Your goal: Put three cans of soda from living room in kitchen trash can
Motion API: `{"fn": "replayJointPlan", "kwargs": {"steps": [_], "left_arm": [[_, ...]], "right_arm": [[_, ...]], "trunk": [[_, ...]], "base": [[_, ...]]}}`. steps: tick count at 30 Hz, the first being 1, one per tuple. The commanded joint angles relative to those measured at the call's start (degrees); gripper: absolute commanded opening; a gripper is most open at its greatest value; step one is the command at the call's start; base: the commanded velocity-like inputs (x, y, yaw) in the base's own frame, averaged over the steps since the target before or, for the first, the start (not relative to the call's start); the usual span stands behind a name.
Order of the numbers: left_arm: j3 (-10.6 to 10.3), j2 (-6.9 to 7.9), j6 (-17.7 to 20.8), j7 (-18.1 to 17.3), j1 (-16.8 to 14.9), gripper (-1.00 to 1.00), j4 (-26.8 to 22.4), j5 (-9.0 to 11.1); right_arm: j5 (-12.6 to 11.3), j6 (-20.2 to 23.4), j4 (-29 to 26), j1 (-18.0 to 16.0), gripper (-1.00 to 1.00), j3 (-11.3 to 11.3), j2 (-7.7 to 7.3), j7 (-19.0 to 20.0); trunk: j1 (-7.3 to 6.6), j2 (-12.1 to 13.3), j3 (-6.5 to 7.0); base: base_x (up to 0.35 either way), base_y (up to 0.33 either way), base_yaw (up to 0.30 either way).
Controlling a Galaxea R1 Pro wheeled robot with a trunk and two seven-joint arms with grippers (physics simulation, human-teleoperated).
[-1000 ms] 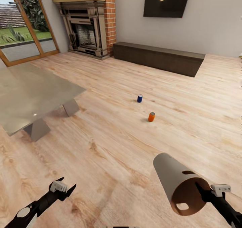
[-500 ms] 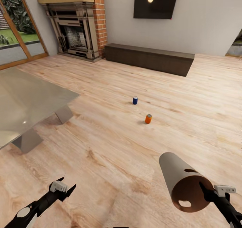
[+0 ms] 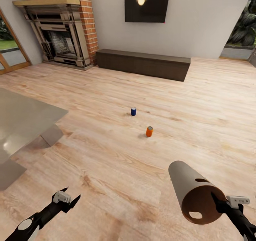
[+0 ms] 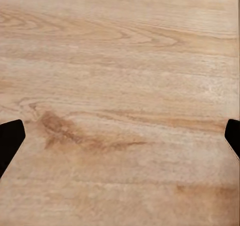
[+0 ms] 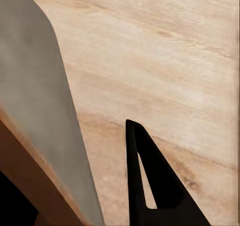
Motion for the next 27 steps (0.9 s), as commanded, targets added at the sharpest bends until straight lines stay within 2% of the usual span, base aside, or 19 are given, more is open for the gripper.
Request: {"fn": "replayJointPlan", "kwargs": {"steps": [1, 11, 27], "left_arm": [[0.00, 0.01, 0.00, 0.00, 0.00, 1.00, 0.00, 0.00], [-0.08, -0.05, 0.00, 0.09, 0.00, 1.00, 0.00, 0.00], [-0.09, -0.05, 0.00, 0.21, 0.00, 1.00, 0.00, 0.00]], "right_arm": [[-0.55, 0.01, -0.09, -0.03, -1.00, -0.10, 0.01, 0.58], [-0.52, -0.01, -0.09, -0.03, -1.00, -0.05, 0.10, 0.58], [-0.46, 0.01, -0.09, -0.03, -1.00, 0.01, 0.15, 0.57]], "trunk": [[0.00, 0.00, 0.05], [0.00, 0.00, 0.53], [0.00, 0.00, 1.30]], "base": [[0.323, -0.043, -0.226], [0.296, -0.129, -0.226], [0.244, -0.197, -0.226]]}}
